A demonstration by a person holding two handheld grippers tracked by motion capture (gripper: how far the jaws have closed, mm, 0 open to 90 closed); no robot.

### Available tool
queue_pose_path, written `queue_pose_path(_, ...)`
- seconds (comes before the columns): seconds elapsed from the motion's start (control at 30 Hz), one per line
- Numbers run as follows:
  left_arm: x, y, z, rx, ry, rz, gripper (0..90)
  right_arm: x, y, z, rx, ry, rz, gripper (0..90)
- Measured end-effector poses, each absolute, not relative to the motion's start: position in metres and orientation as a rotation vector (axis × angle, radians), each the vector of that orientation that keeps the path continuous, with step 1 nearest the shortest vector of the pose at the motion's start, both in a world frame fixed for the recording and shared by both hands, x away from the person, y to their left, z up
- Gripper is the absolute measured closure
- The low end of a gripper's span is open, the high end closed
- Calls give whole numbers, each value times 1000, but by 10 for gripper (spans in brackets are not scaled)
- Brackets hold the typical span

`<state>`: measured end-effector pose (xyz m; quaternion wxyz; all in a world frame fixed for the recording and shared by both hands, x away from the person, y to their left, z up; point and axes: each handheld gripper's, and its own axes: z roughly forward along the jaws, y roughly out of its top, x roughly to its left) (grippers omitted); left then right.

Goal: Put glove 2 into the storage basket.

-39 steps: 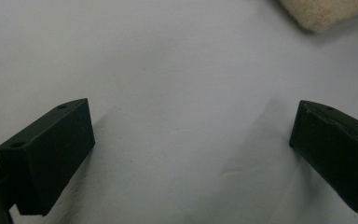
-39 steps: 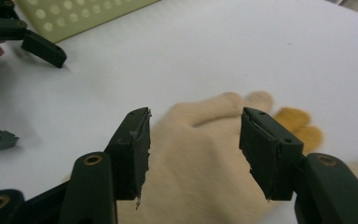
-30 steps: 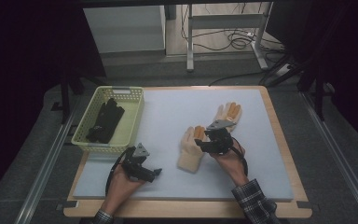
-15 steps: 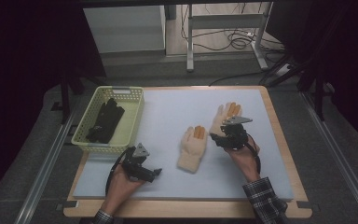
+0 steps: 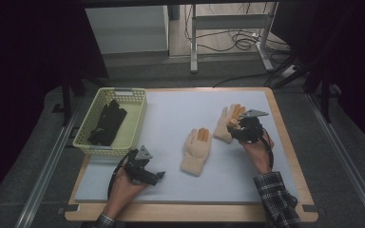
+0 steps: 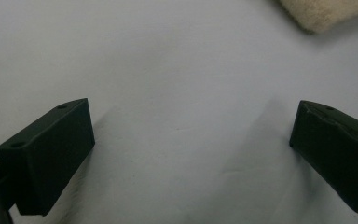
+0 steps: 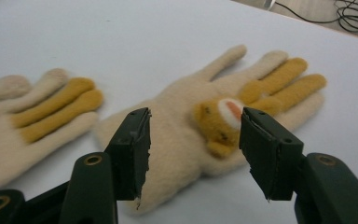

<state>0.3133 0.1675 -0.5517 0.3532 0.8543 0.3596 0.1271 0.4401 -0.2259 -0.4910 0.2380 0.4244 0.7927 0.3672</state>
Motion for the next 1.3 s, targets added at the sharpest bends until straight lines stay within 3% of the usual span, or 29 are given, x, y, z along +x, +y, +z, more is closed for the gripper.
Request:
queue_pose_path(0.33, 313, 168, -552, 2209, 930, 327, 0, 472, -225, -513, 1247, 2151, 945, 345)
queue_pose_path(0.53, 313, 168, -552, 2209, 931, 326, 0, 483, -222, -525, 1281, 2144, 924, 344)
queue_pose_path(0.6, 313, 168, -552, 2209, 931, 326, 0, 485, -221, -527, 1281, 2135, 928, 394)
queue_pose_path(0.63, 313, 168, -552, 2209, 931, 326, 0, 484, -220, -527, 1282, 2133, 933, 517)
queue_pose_path(0.73, 313, 168, -552, 2209, 931, 326, 0, 482, -218, -525, 1270, 2137, 907, 578)
queue_pose_path(1.3, 313, 168, -552, 2210, 930, 328, 0, 453, -224, -499, 1220, 2148, 1030, 594)
